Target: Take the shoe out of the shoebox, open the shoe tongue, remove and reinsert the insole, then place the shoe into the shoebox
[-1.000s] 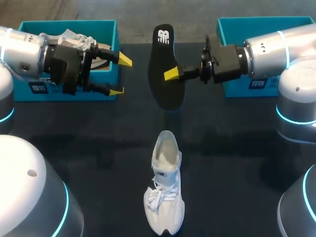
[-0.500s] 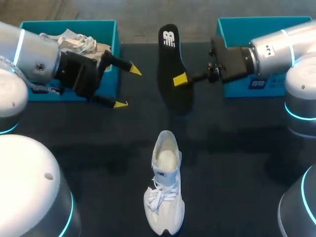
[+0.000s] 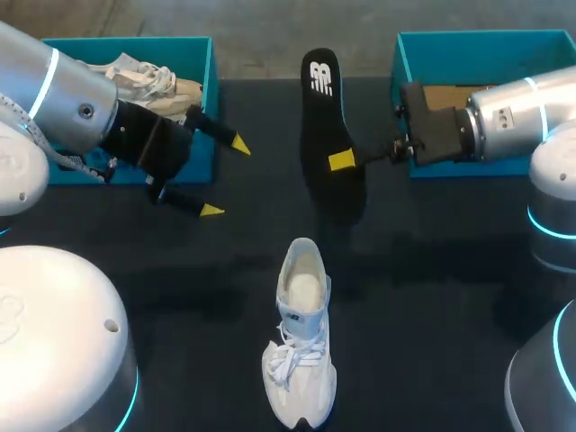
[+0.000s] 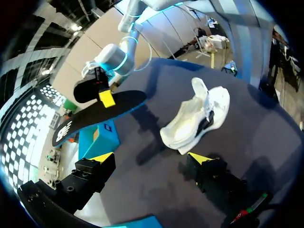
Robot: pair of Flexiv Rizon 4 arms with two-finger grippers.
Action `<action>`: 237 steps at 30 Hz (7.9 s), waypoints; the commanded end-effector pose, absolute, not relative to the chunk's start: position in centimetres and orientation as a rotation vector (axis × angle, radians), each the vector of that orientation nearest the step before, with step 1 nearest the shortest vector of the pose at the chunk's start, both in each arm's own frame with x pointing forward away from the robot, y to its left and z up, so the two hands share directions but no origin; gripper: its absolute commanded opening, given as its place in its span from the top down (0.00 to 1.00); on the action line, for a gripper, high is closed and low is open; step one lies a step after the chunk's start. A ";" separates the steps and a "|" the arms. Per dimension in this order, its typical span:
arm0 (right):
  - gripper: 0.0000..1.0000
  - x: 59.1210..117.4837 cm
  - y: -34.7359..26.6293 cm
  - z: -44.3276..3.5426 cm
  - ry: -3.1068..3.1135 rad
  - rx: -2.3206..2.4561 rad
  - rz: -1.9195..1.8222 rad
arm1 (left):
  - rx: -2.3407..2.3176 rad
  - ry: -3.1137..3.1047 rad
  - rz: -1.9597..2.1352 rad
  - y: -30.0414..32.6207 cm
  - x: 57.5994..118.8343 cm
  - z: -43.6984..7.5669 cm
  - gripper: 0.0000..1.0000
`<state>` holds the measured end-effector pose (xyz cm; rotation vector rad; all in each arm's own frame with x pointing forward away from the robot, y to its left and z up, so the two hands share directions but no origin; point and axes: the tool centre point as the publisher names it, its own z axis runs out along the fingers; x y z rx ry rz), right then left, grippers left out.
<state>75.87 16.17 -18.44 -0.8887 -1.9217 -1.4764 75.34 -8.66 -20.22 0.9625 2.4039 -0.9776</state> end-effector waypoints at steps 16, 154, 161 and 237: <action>1.00 75.6 15.9 -19.6 -1.915 -0.831 -1.531 | 0.896 2.502 -0.937 -9.8 75.8 -20.7 0.00; 1.00 71.6 22.7 -28.1 -1.955 -0.804 -1.969 | 0.569 3.120 -0.923 -11.3 72.3 -37.4 0.00; 1.00 71.5 22.8 -28.4 -1.963 -0.807 -1.977 | 0.517 3.103 -0.860 -11.4 71.4 -37.2 0.00; 1.00 71.9 20.7 -30.4 -2.007 -0.727 -1.932 | 0.561 3.102 -0.902 -10.9 71.6 -37.0 0.00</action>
